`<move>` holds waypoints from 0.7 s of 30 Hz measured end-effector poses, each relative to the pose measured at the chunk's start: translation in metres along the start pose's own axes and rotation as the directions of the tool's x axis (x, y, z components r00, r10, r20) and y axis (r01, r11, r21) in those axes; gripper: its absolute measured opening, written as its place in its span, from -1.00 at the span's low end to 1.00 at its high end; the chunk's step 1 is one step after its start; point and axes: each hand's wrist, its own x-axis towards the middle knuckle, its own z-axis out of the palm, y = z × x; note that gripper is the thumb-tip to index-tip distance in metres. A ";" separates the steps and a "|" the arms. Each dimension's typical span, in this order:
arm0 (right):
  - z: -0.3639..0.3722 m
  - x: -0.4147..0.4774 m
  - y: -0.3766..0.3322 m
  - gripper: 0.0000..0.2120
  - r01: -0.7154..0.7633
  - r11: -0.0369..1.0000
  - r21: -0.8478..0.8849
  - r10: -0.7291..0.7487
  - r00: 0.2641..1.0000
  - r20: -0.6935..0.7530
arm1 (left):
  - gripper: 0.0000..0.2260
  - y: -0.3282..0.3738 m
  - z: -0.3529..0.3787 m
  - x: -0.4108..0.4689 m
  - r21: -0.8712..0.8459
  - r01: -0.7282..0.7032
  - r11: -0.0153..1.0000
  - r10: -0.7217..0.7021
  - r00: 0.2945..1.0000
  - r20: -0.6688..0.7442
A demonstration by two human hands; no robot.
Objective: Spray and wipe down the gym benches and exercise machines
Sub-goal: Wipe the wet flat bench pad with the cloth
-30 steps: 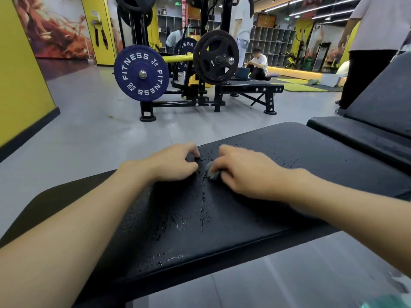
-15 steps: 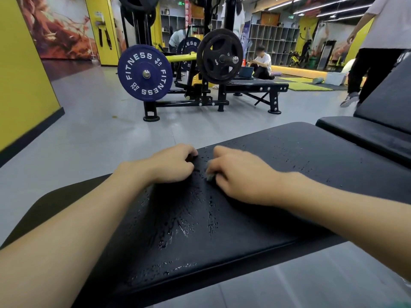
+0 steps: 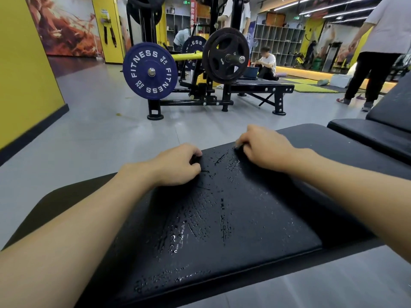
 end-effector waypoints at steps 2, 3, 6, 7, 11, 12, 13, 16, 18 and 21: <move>0.007 0.001 -0.013 -0.72 0.038 0.999 -0.030 -0.039 0.999 -0.018 | -0.61 -0.004 0.000 0.000 -0.021 0.005 1.000 -0.005 1.000 0.000; 0.012 -0.005 -0.025 -0.72 0.125 0.992 -0.032 -0.125 0.992 0.006 | -0.62 -0.005 0.000 0.001 -0.028 0.007 1.000 -0.007 1.000 -0.004; 0.011 -0.011 -0.030 -0.71 0.229 0.972 0.045 -0.231 0.971 0.062 | -0.64 -0.010 0.001 0.002 -0.042 0.004 0.999 -0.005 1.000 -0.021; 0.006 -0.001 -0.020 -0.70 0.156 0.987 0.039 -0.158 0.986 0.057 | -0.65 -0.010 0.001 0.001 -0.048 0.003 0.999 -0.004 1.000 -0.020; 0.016 0.023 -0.021 -0.75 0.004 1.000 -0.018 -0.004 1.000 -0.010 | -0.63 -0.010 -0.002 -0.003 -0.068 -0.010 0.998 0.010 1.000 0.002; 0.021 0.020 -0.034 -0.75 0.084 0.996 -0.029 -0.084 0.996 0.009 | -0.63 -0.011 -0.002 -0.003 -0.067 -0.008 0.998 0.009 1.000 0.000; 0.026 0.015 -0.044 -0.75 0.170 0.985 -0.011 -0.169 0.985 0.037 | -0.64 -0.012 -0.003 -0.003 -0.068 -0.003 0.998 0.003 1.000 -0.004; 0.019 0.024 -0.034 -0.70 0.170 0.985 0.028 -0.171 0.983 0.070 | -0.70 -0.015 -0.005 -0.007 -0.082 0.026 0.996 -0.026 1.000 0.002; 0.017 0.036 -0.024 -0.71 0.034 0.999 -0.007 -0.034 0.999 0.026 | -0.76 -0.015 -0.006 -0.010 -0.083 0.025 0.996 -0.024 1.000 0.012; 0.026 0.030 -0.052 -0.74 0.135 0.990 -0.049 -0.134 0.991 0.023 | -0.70 -0.017 -0.007 -0.011 -0.073 0.036 0.997 -0.036 0.999 0.006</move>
